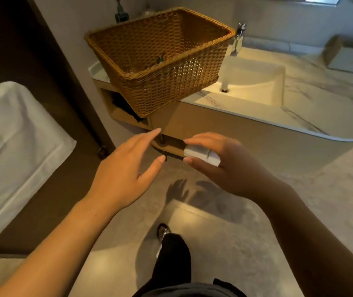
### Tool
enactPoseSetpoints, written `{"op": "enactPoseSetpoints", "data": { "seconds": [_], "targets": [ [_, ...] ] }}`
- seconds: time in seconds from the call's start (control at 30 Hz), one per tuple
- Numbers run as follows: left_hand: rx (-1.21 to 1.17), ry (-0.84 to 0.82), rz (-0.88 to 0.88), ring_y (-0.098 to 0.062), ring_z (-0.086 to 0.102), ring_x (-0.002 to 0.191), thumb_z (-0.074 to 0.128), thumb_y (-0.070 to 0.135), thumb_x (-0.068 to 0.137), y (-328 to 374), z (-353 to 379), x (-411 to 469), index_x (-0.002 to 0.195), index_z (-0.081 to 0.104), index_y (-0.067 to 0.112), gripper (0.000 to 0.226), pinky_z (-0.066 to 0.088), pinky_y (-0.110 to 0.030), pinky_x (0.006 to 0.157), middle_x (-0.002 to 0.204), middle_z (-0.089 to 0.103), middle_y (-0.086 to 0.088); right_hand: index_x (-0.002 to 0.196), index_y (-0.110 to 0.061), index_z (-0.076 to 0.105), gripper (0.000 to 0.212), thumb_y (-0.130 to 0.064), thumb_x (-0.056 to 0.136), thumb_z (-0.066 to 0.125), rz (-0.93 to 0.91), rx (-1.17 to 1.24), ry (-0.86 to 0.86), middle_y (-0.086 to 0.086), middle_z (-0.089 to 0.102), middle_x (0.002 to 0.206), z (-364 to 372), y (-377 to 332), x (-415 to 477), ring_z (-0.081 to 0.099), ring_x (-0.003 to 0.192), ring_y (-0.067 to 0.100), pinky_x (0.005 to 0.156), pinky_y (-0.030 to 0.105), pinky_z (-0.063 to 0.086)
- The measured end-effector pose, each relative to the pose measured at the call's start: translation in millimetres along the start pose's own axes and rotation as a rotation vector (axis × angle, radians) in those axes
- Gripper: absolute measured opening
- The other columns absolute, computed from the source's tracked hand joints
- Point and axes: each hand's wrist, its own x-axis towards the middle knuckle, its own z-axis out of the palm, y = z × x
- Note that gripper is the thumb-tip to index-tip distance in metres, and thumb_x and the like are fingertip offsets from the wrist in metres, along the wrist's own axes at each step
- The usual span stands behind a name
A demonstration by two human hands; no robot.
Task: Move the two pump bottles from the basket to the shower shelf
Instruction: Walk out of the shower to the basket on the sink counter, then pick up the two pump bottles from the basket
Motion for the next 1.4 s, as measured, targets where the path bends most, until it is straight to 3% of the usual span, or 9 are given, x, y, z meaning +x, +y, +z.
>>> {"op": "enactPoseSetpoints", "data": {
  "seconds": [0.13, 0.27, 0.4, 0.53, 0.6, 0.83, 1.0, 1.23, 1.4],
  "targets": [
    [-0.017, 0.042, 0.050, -0.009, 0.045, 0.115, 0.039, 0.054, 0.090, -28, -9, 67, 0.140, 0.029, 0.036, 0.054, 0.039, -0.017, 0.067, 0.138, 0.047, 0.006, 0.123, -0.026, 0.057, 0.039, -0.041, 0.087, 0.056, -0.037, -0.003, 0.016, -0.002, 0.062, 0.119, -16, 15, 68, 0.054, 0.105, 0.005, 0.086, 0.013, 0.039],
    [-0.016, 0.146, 0.068, -0.011, 0.051, 0.109, 0.039, 0.052, 0.091, -54, -31, 129, 0.137, 0.036, 0.034, 0.050, 0.042, -0.021, 0.063, 0.133, 0.051, 0.005, 0.127, -0.029, 0.053, 0.045, -0.046, 0.086, 0.056, -0.062, -0.004, 0.040, -0.007, 0.060, 0.125, -37, 22, 135, 0.052, 0.110, 0.003, 0.089, 0.018, 0.042],
    [-0.034, 0.183, 0.078, -0.010, 0.050, 0.110, 0.041, 0.047, 0.090, -73, -42, 179, 0.135, 0.041, 0.029, 0.048, 0.043, -0.026, 0.073, 0.127, 0.055, 0.004, 0.125, -0.028, 0.055, 0.040, -0.040, 0.087, 0.058, -0.111, -0.018, 0.116, -0.010, 0.060, 0.120, -49, 34, 185, 0.047, 0.106, -0.006, 0.085, 0.001, 0.034],
    [-0.020, 0.161, 0.080, 0.003, 0.049, 0.089, 0.039, 0.048, 0.091, -88, -39, 213, 0.135, 0.041, 0.029, 0.048, 0.034, -0.009, 0.061, 0.128, 0.054, 0.004, 0.125, -0.028, 0.054, 0.043, -0.045, 0.086, 0.055, -0.079, -0.016, 0.117, -0.008, 0.059, 0.126, -55, 50, 221, 0.050, 0.113, 0.002, 0.090, 0.019, 0.041],
    [-0.023, 0.155, 0.075, 0.004, 0.048, 0.071, 0.038, 0.051, 0.091, -94, -35, 229, 0.134, 0.041, 0.029, 0.048, 0.031, -0.010, 0.054, 0.127, 0.054, 0.004, 0.127, -0.027, 0.054, 0.045, -0.045, 0.086, 0.055, -0.079, -0.028, 0.111, -0.007, 0.059, 0.126, -59, 60, 239, 0.049, 0.111, 0.000, 0.087, 0.016, 0.040],
    [-0.031, 0.161, 0.013, -0.004, 0.047, 0.086, 0.053, 0.032, 0.091, -119, -15, 295, 0.133, 0.044, 0.023, 0.043, 0.034, -0.016, 0.060, 0.122, 0.057, 0.001, 0.132, -0.028, 0.048, 0.048, -0.041, 0.087, 0.057, -0.098, -0.021, 0.059, -0.005, 0.057, 0.129, -72, 104, 310, 0.041, 0.106, -0.005, 0.077, 0.008, 0.031],
    [0.003, 0.149, -0.105, -0.009, 0.051, 0.094, 0.046, 0.040, 0.091, -137, 1, 339, 0.133, 0.042, 0.027, 0.045, 0.040, -0.025, 0.067, 0.124, 0.056, 0.003, 0.135, -0.024, 0.046, 0.052, -0.042, 0.087, 0.056, -0.167, -0.054, -0.035, -0.003, 0.056, 0.130, -82, 139, 370, 0.041, 0.107, -0.003, 0.077, 0.002, 0.028],
    [0.104, 0.151, -0.307, -0.014, 0.055, 0.100, 0.049, 0.041, 0.088, -167, 19, 380, 0.132, 0.045, 0.027, 0.047, 0.046, -0.030, 0.071, 0.122, 0.059, 0.000, 0.133, -0.020, 0.047, 0.052, -0.041, 0.087, 0.058, -0.310, -0.101, -0.124, 0.001, 0.055, 0.132, -92, 172, 446, 0.050, 0.117, 0.013, 0.092, 0.026, 0.040],
    [0.158, 0.170, -0.409, -0.015, 0.054, 0.093, 0.051, 0.040, 0.086, -180, 21, 392, 0.131, 0.045, 0.027, 0.047, 0.040, -0.028, 0.068, 0.119, 0.060, -0.003, 0.134, -0.021, 0.046, 0.054, -0.042, 0.086, 0.059, -0.366, -0.121, -0.186, 0.002, 0.053, 0.135, -93, 187, 486, 0.048, 0.121, 0.015, 0.098, 0.030, 0.039]
  ]
}}
